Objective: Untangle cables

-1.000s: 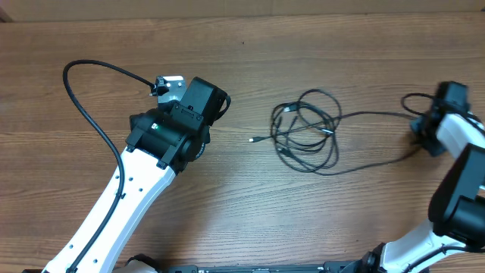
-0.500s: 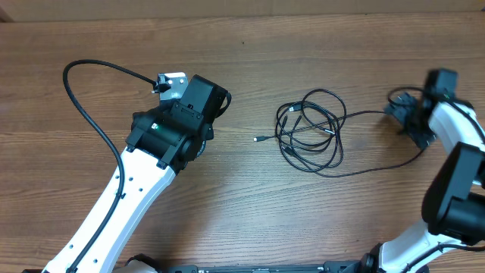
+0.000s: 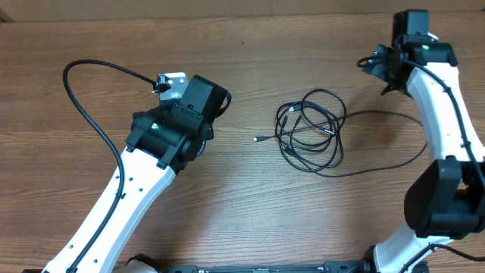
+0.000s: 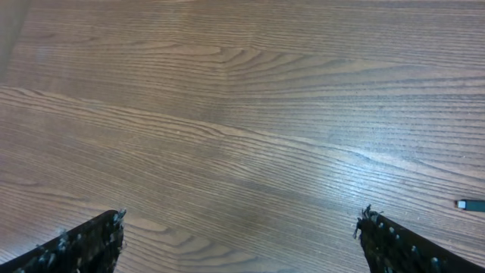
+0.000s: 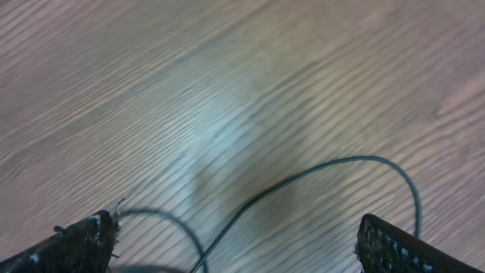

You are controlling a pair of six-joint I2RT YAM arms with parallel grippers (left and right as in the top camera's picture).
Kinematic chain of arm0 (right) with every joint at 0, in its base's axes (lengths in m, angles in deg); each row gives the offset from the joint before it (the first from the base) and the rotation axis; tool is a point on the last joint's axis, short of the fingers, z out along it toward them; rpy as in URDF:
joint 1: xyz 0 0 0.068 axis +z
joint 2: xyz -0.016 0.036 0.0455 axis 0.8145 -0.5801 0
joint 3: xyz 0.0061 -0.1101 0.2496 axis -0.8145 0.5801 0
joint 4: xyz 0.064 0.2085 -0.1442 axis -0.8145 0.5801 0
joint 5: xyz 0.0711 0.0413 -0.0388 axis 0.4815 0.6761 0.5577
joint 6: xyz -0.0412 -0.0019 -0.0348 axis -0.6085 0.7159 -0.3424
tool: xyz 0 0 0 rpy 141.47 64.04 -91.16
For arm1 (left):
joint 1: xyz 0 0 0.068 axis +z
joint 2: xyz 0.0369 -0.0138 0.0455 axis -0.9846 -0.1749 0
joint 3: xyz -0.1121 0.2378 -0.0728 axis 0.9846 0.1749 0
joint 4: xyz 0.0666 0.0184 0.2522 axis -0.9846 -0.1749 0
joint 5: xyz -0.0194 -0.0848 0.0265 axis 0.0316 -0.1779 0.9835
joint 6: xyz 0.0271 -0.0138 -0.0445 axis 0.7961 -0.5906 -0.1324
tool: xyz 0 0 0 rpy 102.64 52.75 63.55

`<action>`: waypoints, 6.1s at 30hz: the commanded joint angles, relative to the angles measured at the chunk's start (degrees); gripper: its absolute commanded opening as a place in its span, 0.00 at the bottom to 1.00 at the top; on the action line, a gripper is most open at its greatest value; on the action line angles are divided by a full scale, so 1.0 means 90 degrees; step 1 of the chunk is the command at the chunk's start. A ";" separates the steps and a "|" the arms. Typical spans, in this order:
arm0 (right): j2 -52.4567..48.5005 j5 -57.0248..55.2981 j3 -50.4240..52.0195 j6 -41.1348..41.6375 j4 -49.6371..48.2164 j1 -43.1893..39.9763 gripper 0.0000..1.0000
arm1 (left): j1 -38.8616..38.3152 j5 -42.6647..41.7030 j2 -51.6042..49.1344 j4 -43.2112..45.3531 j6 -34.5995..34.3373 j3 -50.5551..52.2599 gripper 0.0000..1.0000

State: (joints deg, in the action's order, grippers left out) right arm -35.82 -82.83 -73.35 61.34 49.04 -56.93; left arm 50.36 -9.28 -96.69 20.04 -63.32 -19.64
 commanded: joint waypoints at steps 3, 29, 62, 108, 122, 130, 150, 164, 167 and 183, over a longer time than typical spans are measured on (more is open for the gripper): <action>0.0240 0.0568 -0.0131 -0.0682 0.0034 0.0882 1.00 | 0.0044 0.0007 0.0049 0.0005 0.0126 0.0010 1.00; 0.0238 0.2739 0.1887 -0.1124 -0.0459 0.1775 1.00 | 0.0044 0.0005 0.0049 -0.0024 0.0153 0.0012 1.00; -0.0192 0.3041 0.2633 -0.4959 -0.1872 0.1338 1.00 | 0.0044 -0.0100 0.0049 -0.0092 0.0248 0.0012 0.99; -0.0250 0.3045 0.0527 -0.3679 -0.0505 0.1324 0.04 | 0.0044 -0.0192 0.0049 0.0039 0.0240 0.0012 1.00; 0.0063 0.2936 -0.3252 -0.2953 0.1632 0.1324 0.04 | 0.0044 -0.0194 0.0049 0.0121 0.0240 0.0015 0.99; 0.0056 0.2021 -0.4602 -0.2778 0.2817 0.1324 0.04 | 0.0044 -0.0270 0.0049 0.0126 0.0236 0.0015 1.00; 0.0012 0.2599 -0.2501 -0.2448 0.2970 0.1341 0.68 | 0.0044 -0.0401 0.0049 0.0243 0.0240 0.0015 0.99; 0.0012 0.2926 0.1413 -0.1843 -0.0134 0.1341 0.72 | 0.0044 -0.0381 0.0049 0.0238 0.0248 0.0015 1.00; 0.0012 0.2994 0.2081 -0.1736 -0.0724 0.1341 0.73 | 0.0044 -0.0381 0.0049 0.0240 0.0248 0.0015 1.00; 0.0002 0.3449 0.2900 -0.2509 -0.2195 0.1341 0.88 | 0.0044 -0.0384 0.0049 0.0238 0.0248 0.0015 1.00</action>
State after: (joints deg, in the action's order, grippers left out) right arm -35.89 -52.95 -47.71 41.25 30.07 -44.76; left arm 50.41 -12.75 -96.69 22.14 -61.98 -19.47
